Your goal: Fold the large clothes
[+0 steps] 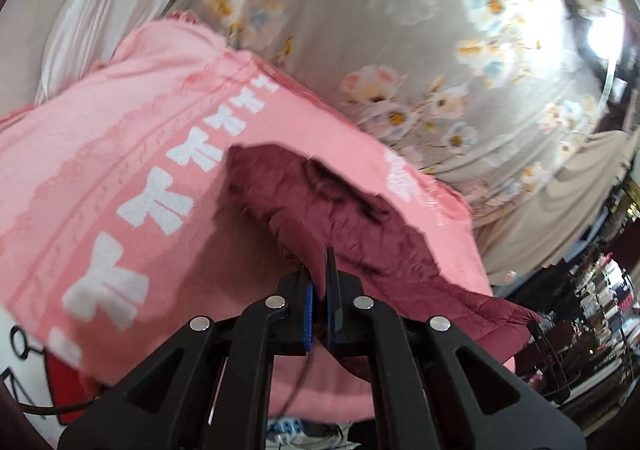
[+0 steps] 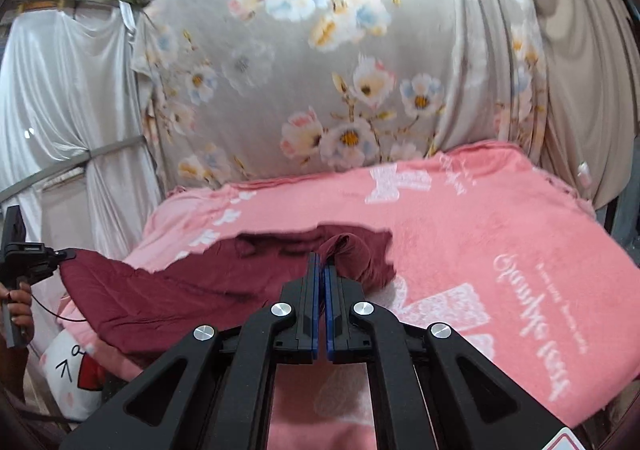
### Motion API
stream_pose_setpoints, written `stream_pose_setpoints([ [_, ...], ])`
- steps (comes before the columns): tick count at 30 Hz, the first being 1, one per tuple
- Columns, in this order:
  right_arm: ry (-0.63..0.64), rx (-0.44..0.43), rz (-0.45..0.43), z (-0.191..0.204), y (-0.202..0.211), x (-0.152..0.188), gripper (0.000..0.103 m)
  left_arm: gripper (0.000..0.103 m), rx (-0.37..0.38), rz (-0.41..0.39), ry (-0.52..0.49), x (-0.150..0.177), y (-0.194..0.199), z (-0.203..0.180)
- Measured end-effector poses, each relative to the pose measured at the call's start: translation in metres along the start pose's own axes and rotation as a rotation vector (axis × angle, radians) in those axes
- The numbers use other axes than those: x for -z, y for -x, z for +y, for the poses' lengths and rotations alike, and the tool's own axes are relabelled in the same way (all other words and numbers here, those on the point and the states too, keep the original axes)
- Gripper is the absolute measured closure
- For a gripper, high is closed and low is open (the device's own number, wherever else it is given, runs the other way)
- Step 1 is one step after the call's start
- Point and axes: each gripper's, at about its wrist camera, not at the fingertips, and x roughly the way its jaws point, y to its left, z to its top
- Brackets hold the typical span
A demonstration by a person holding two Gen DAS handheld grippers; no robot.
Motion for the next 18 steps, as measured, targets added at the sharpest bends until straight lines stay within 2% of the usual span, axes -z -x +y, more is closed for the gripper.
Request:
stream_pose_setpoints([
  [4,-0.014,-0.011,-0.074,0.006,0.043,-0.009,0.101,0.1,0.039,-0.095,-0.091,0.016,0.077,-0.038],
  [7,-0.042,-0.031,-0.104,0.006,0.05,-0.018,0.101,0.1,0.08,-0.149,-0.133,0.015,0.109,-0.06],
  [9,-0.028,-0.011,-0.107,0.009,0.05,-0.019,0.101,0.099,0.094,-0.184,-0.171,0.01,0.123,-0.074],
  [11,-0.031,-0.003,-0.08,0.008,0.043,-0.017,0.101,0.099,0.071,-0.196,-0.188,0.005,0.127,-0.079],
  [14,-0.061,-0.008,-0.026,0.002,0.032,-0.01,0.101,0.099,0.016,-0.127,-0.125,-0.002,0.11,-0.065],
  [18,-0.076,-0.013,0.03,0.002,0.0,-0.006,0.101,0.099,-0.08,-0.024,0.007,-0.008,0.065,-0.02],
])
